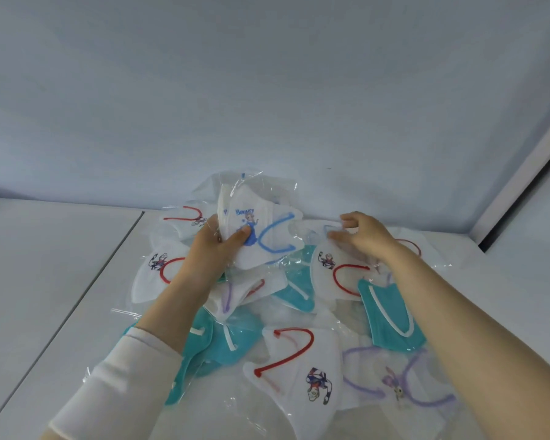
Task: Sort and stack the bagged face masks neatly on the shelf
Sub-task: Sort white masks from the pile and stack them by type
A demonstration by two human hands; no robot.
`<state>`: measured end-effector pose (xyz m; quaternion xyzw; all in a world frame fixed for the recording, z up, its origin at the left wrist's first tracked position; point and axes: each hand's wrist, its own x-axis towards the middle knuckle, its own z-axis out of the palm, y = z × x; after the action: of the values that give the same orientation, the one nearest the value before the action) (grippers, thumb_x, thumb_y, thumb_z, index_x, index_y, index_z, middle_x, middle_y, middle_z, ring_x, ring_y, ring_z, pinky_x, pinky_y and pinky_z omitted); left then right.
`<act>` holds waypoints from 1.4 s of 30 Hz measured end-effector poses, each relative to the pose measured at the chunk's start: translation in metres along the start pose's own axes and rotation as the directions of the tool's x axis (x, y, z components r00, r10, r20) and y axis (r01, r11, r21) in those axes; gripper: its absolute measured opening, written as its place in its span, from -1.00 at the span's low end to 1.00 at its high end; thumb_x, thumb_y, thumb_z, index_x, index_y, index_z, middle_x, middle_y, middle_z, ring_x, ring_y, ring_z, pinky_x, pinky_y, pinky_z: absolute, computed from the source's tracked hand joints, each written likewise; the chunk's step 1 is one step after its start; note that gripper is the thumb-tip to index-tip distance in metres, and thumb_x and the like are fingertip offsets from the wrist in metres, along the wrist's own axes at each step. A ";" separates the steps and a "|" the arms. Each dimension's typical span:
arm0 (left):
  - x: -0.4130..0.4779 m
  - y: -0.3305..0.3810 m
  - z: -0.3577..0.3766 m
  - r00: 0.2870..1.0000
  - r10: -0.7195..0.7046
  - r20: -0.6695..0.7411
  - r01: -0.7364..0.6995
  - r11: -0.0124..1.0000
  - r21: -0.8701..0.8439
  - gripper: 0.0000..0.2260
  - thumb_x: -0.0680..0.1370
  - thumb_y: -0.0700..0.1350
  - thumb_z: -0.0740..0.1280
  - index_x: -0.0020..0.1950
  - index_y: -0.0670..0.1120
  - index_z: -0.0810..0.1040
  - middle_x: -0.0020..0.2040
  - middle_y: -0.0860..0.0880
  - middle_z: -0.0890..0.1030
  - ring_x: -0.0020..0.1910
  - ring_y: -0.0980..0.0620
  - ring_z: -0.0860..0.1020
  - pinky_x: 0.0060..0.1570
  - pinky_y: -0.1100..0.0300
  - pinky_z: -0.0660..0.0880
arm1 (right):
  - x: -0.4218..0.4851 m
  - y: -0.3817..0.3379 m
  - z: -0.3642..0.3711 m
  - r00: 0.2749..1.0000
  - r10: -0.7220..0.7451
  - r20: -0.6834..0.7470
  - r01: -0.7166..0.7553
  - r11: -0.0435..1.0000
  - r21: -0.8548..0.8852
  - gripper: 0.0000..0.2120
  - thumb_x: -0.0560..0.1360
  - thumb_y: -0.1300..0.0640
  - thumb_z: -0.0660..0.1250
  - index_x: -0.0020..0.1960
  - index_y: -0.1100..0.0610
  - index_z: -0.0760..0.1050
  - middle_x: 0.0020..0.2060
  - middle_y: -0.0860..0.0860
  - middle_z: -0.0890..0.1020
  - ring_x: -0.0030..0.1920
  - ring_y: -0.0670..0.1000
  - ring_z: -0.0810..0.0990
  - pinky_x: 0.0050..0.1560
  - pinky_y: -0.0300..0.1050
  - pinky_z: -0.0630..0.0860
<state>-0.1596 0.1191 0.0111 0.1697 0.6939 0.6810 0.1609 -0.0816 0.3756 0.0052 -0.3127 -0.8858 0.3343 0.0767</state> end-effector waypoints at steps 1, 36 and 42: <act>0.001 0.001 -0.001 1.000 0.000 -0.007 0.000 1.000 -0.001 -0.86 0.56 -0.10 0.31 0.11 -0.03 0.47 -0.09 0.04 0.62 -0.15 0.09 0.60 -0.25 0.28 0.54 | 0.003 0.001 -0.001 1.000 0.019 -0.016 -0.019 1.000 -0.017 -0.37 0.48 -0.13 0.32 0.43 0.13 0.24 0.38 0.08 0.39 0.34 0.11 0.38 0.28 -0.04 0.31; -0.029 0.006 0.011 0.961 0.083 0.264 -0.050 0.990 -0.129 -0.66 0.48 0.07 0.26 0.20 -0.04 0.50 -0.01 0.01 0.68 -0.01 0.09 0.65 -0.03 0.24 0.57 | -0.113 -0.031 0.030 0.336 -0.938 -0.084 0.788 0.329 -0.521 -0.73 0.56 0.14 0.18 0.16 0.15 0.58 0.25 0.03 0.54 0.31 0.00 0.46 0.32 -0.10 0.37; -0.015 0.001 -0.010 0.998 0.048 0.048 -0.044 0.996 -0.075 -0.75 0.56 -0.12 0.30 0.21 -0.17 0.47 0.01 -0.11 0.67 -0.08 -0.05 0.66 -0.12 0.15 0.61 | -0.071 -0.016 0.004 0.704 -0.556 -0.441 0.563 0.816 -0.130 -0.69 0.53 0.03 0.25 0.19 0.18 0.50 0.16 0.03 0.57 0.20 0.00 0.52 0.22 -0.02 0.46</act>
<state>-0.1508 0.1031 0.0120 0.1965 0.6600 0.7053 0.1684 -0.0343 0.3211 0.0179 -0.0987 -0.8918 0.2180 0.3839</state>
